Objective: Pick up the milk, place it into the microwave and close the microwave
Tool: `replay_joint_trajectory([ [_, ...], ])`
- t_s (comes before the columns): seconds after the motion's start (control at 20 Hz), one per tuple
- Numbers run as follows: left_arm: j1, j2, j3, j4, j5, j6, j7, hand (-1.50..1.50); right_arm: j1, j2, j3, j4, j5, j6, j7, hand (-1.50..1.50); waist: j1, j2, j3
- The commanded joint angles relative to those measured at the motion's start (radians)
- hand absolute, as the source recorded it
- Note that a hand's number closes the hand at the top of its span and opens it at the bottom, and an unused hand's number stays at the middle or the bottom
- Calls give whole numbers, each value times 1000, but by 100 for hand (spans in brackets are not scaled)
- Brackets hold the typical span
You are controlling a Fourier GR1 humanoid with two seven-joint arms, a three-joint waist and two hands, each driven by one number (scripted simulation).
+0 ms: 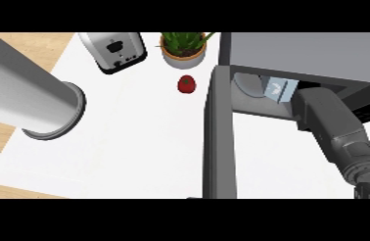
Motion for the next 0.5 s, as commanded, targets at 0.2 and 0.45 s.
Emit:
replay_joint_trajectory([
  [0.2,-31,18,2,12,-4,11,3,-150,-48,-64,15,8,16,-16,32,150,42,40,14],
  [0.45,-46,27,16,20,-37,11,0,-150,-51,-83,11,25,6,-10,26,150,48,44,14],
])
